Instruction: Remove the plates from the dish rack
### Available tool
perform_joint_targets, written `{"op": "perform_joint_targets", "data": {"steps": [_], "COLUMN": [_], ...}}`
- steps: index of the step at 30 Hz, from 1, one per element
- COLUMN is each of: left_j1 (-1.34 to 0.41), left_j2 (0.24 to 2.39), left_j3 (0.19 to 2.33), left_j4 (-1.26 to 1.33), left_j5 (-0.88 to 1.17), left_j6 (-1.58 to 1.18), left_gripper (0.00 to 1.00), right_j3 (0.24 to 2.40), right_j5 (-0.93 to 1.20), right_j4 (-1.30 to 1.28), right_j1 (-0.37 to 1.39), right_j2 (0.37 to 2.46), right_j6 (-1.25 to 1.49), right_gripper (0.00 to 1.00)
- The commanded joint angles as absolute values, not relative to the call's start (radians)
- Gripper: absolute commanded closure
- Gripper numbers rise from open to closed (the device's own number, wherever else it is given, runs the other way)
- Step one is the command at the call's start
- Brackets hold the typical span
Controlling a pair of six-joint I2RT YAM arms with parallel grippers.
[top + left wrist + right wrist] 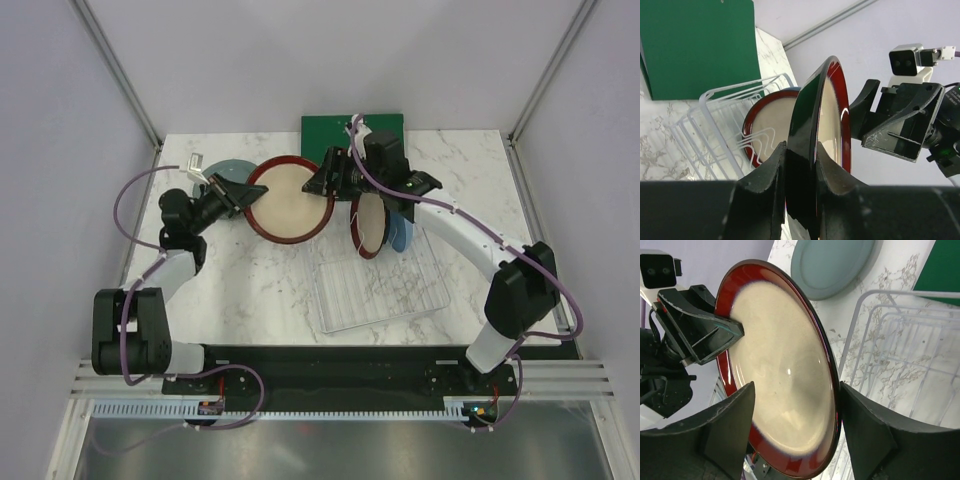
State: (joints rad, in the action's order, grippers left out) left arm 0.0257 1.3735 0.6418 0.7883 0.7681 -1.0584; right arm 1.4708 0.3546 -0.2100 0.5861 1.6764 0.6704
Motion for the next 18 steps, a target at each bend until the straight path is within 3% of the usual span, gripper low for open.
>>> {"op": "perform_joint_targets", "data": {"steps": [1,7,18], "left_j1": [0.040,0.121,0.322], "left_j2": [1.370,1.379,1.610], "left_j3": [0.733,0.788,0.946], "left_j4": [0.715,0.655,0.603], "left_j5": [0.724,0.706,0.710], "left_j6": [-0.965,-0.947,-0.887], "left_gripper": [0.98,0.98,0.98], "right_j3": [1.578,1.620,1.666], "right_j5": [0.344,0.100,-0.199], "right_j4": [-0.187,-0.340,-0.575], "right_j1": [0.586,0.581,0.557], "right_j2": [1.647,1.621,1.511], "right_j6": [0.623,0.511,0.347], "right_gripper": [0.25,0.17,0.16]}}
